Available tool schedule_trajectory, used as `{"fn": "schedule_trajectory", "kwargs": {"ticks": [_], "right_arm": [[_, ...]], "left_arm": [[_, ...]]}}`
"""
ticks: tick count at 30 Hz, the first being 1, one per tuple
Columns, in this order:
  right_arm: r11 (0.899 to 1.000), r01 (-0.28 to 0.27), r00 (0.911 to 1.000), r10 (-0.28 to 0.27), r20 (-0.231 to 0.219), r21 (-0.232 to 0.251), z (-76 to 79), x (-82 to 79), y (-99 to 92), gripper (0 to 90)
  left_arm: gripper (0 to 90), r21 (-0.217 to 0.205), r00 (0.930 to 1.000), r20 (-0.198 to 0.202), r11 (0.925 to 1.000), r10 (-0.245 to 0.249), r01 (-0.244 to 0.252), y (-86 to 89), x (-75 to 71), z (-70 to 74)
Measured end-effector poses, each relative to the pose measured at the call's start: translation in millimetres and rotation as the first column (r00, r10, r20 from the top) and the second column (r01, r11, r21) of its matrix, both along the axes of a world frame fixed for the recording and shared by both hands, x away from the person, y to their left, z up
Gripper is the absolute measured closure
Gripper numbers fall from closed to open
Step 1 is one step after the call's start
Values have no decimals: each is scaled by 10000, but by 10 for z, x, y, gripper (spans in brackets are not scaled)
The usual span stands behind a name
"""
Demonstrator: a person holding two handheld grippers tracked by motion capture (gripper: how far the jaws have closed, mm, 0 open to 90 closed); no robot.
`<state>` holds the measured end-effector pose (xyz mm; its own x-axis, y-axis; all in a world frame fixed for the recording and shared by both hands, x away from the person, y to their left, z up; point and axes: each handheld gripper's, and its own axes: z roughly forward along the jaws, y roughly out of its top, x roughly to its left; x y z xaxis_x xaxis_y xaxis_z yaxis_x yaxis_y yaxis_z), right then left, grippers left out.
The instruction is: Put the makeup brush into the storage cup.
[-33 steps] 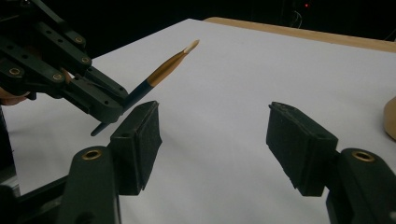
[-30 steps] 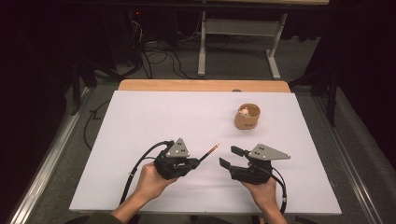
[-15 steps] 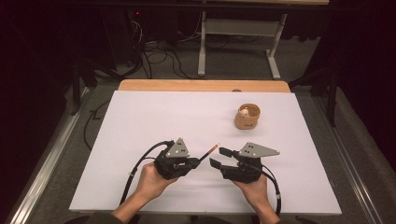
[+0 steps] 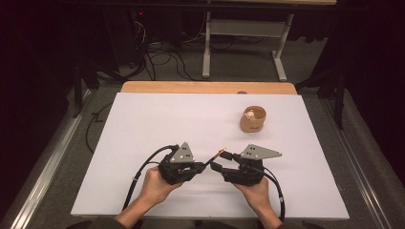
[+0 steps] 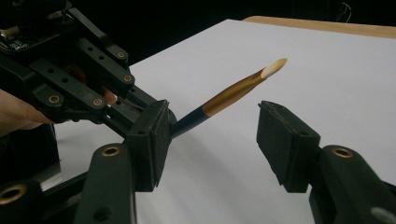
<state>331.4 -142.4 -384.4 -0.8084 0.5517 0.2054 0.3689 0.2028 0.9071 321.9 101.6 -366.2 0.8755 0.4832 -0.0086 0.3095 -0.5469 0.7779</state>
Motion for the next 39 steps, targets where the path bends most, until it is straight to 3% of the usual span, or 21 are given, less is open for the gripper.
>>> {"fn": "schedule_trajectory", "kwargs": {"ticks": [16,25,39], "right_arm": [[9986,-377,9973,399,-608,384,-36,48,50,578],[9977,-476,9965,507,-661,483,-38,52,47,621],[9964,-609,9949,653,-774,584,-39,53,44,673]], "left_arm": [[836,80,10000,68,10000,-53,52,-26,-13,-19],[836,166,9998,184,9999,-41,38,-39,-21,-31],[835,499,9971,756,9987,-4,-33,-56,-57,-33]]}}
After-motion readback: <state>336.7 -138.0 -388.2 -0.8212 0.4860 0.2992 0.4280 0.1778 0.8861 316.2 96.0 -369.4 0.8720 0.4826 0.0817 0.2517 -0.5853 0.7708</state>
